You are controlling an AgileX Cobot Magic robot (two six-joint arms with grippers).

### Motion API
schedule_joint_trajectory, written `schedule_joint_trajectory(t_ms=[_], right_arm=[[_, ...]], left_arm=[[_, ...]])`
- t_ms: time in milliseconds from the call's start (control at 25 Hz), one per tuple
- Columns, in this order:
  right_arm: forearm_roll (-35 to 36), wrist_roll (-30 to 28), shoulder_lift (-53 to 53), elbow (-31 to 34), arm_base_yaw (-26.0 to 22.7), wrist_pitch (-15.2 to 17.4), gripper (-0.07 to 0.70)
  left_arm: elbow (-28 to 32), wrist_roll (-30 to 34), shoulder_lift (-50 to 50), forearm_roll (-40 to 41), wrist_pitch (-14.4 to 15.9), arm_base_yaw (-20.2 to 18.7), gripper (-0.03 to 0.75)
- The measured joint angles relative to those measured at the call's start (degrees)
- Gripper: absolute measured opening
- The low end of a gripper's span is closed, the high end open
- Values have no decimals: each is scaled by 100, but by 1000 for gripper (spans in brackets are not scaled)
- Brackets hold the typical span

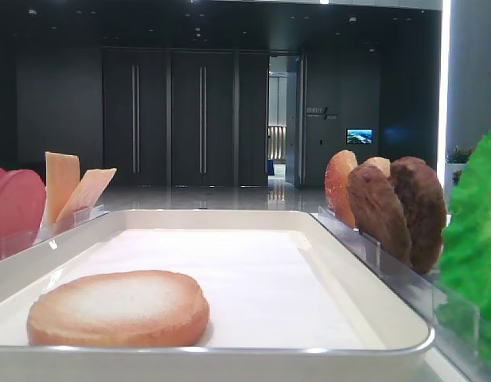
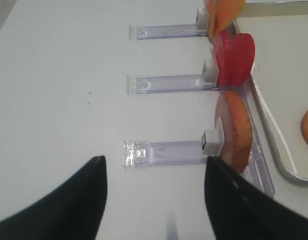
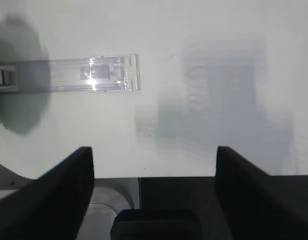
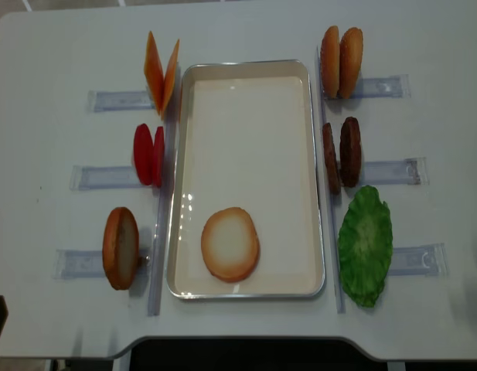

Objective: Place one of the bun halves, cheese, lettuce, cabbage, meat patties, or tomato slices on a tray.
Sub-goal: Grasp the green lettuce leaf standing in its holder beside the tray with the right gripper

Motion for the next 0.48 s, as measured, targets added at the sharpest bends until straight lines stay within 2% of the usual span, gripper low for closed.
schedule_joint_trajectory(t_ms=[240, 480], right_arm=[[540, -17, 0, -4, 0, 32, 494], [685, 158, 0, -92, 39, 49, 494]], left_arm=[[0, -4, 0, 0, 0, 0, 471], [0, -4, 0, 0, 0, 0, 471]])
